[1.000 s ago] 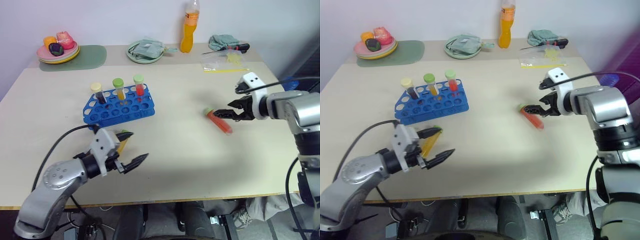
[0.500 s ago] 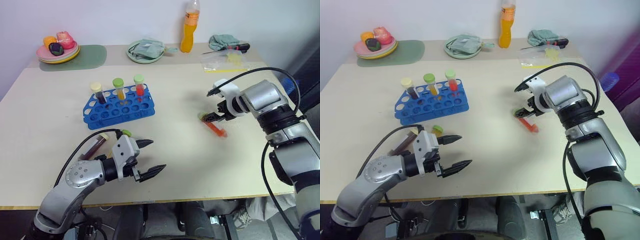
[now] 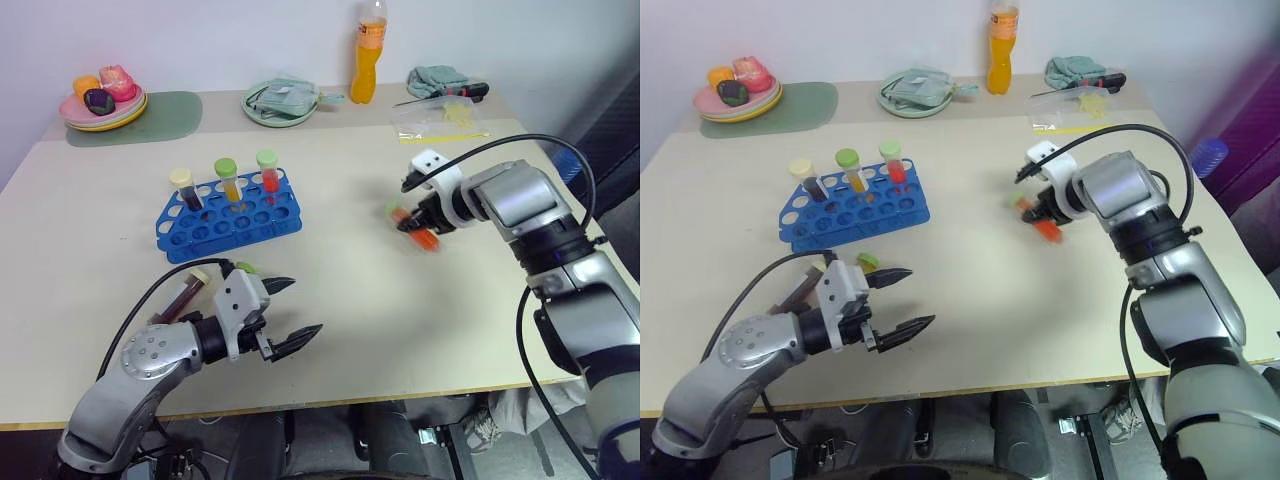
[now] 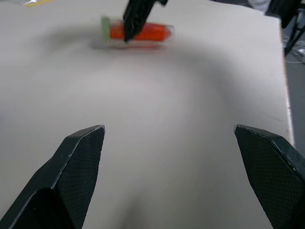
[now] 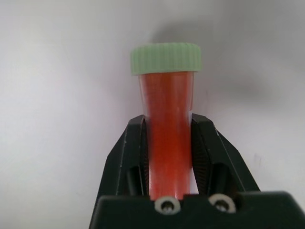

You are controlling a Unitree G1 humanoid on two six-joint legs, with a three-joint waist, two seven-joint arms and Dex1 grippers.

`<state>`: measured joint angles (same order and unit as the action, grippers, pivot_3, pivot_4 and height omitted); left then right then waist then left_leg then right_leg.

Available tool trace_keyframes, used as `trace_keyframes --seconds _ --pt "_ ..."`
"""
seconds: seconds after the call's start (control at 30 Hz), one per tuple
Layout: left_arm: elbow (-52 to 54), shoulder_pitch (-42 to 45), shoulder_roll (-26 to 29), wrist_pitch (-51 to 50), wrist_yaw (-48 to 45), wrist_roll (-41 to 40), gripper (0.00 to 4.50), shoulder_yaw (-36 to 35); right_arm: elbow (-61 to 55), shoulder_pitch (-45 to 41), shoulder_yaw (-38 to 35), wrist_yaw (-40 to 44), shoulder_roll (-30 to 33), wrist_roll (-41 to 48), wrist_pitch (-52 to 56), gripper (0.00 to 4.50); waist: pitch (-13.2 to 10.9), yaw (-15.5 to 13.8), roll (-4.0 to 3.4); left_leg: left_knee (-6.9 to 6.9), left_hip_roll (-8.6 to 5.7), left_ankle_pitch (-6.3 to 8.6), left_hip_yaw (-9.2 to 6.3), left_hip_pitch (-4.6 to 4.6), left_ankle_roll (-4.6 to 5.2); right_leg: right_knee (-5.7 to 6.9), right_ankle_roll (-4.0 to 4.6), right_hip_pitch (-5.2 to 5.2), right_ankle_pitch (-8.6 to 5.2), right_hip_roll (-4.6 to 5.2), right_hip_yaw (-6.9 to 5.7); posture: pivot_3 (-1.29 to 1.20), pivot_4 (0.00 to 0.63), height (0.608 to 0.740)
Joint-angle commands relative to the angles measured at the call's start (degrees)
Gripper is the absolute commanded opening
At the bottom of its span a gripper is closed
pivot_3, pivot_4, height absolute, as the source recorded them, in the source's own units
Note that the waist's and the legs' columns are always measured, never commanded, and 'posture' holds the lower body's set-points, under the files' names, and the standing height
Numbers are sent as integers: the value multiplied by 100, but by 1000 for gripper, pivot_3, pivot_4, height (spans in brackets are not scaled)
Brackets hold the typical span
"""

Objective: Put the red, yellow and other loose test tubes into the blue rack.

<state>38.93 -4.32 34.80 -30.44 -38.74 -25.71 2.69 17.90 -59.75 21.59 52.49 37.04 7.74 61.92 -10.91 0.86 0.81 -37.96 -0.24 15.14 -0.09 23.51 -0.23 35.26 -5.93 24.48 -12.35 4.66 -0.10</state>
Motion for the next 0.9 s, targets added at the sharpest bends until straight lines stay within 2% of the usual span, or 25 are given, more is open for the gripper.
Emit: trace_keyframes --seconds 0.03,0.13,0.2,0.37,0.6,0.9 --pt "-314 -363 -225 388 476 131 4500 -860 -1778 706 -1642 -769 -1195 886 -1457 731 0 31 -2 3 6 1 -1 -1 2 -2 -1 0 0 -9 0 0 150 740" --pt "-716 -504 -534 839 791 317 4500 -1270 -2001 1107 -1961 -1583 -2430 982 -2336 731 1 16 -6 6 15 2 -5 -8 3 14 1 4 0 -21 0 0 150 740" --pt "-950 -485 -823 963 867 73 4500 -1518 -1643 1217 -1778 -2016 -3239 778 -3280 731 1 -23 -5 3 15 0 -7 -7 1 23 2 5 -1 -20 -1 0 150 740" --pt "-1051 -455 -912 1220 810 4 4500 -1827 -176 1266 -1522 -2473 -4379 381 -5238 731 9 -22 8 -6 2 -4 -7 -5 -8 18 2 -5 0 9 -1 0 150 740" --pt "-800 -445 -824 1035 840 -272 4500 -2020 1648 915 -1574 -2764 -4735 107 -6841 731 7 26 4 -2 1 -5 -8 -5 -11 16 3 -3 1 9 -1 0 150 740" --pt "-601 -610 -788 895 847 -467 4500 -1971 2885 478 -1789 -2850 -4761 54 -7524 731 3 122 -2 12 8 -5 -9 -6 -11 20 4 7 0 1 -1 0 150 740"
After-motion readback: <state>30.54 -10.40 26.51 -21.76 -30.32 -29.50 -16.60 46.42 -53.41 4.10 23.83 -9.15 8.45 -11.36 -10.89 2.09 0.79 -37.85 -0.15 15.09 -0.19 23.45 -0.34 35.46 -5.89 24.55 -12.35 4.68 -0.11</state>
